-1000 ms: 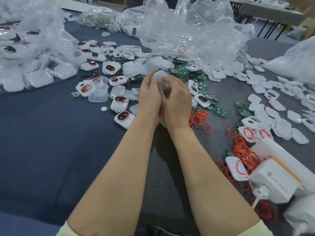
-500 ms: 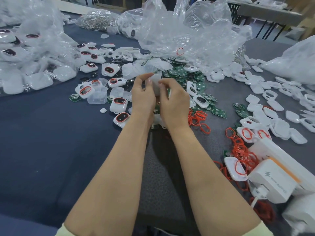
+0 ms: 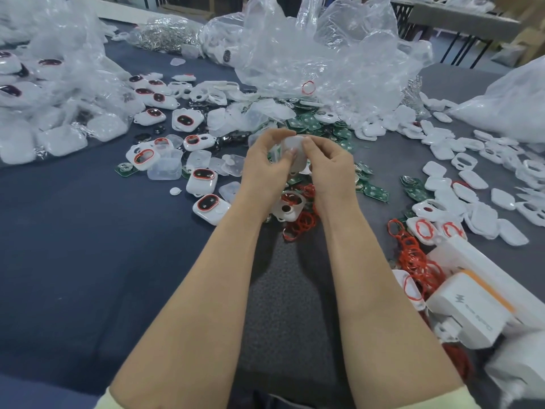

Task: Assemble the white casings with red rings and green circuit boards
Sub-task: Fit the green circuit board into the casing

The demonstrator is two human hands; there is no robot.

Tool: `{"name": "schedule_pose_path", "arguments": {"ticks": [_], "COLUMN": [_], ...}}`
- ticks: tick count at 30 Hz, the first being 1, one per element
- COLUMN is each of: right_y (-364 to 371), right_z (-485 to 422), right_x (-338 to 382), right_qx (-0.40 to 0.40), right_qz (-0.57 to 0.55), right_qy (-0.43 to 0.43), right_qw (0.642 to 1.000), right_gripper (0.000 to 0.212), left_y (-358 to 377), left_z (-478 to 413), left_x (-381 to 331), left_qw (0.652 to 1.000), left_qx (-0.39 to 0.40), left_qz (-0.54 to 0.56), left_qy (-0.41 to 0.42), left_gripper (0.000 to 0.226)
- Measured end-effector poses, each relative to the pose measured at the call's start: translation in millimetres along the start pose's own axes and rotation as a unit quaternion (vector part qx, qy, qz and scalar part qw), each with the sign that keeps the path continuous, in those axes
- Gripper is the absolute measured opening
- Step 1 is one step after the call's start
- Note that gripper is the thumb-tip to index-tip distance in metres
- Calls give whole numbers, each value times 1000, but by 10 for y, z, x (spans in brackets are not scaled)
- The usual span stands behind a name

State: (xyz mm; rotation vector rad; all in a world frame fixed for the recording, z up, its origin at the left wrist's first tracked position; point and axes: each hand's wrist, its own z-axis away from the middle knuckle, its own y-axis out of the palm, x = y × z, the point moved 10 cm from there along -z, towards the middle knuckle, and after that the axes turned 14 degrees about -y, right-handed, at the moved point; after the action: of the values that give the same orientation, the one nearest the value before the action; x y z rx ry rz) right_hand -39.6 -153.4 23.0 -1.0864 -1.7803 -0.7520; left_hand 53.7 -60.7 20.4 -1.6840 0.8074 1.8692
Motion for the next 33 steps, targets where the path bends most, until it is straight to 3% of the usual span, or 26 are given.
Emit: {"name": "schedule_pose_path", "arguments": {"ticks": [7, 11, 13, 18, 20, 24, 28, 33], "right_y": [72, 76, 55, -26, -59, -57, -16, 36], "right_z": [34, 40, 30, 19, 29, 51, 33, 28], "right_x": [-28, -21, -18, -107, -150, -213, -205, -106], "right_qx": [24, 46, 42, -26, -43, -54, -26, 57], "right_qz": [-16, -29, -44, -152, -177, -201, -194, -121], "right_qy": [16, 25, 28, 90, 111, 143, 136, 89], "right_qw": [999, 998, 998, 984, 977, 968, 971, 987], "right_gripper": [11, 10, 11, 15, 14, 11, 10, 6], "left_y": [-55, 16, 55, -43, -3, 126, 152, 106], "left_z": [1, 12, 6, -9, 5, 58, 82, 69], "left_x": [29, 31, 46, 87, 57, -52, -102, -115], "left_qw": [999, 998, 998, 999, 996, 970, 944, 946], "left_qx": [-10, 32, 42, -13, -2, 4, -26, -25], "left_qz": [23, 48, 43, -8, -82, -239, -318, -311], "left_qy": [-23, -25, -29, -43, -29, 47, 90, 90], "left_gripper": [24, 14, 20, 20, 16, 29, 39, 41]}}
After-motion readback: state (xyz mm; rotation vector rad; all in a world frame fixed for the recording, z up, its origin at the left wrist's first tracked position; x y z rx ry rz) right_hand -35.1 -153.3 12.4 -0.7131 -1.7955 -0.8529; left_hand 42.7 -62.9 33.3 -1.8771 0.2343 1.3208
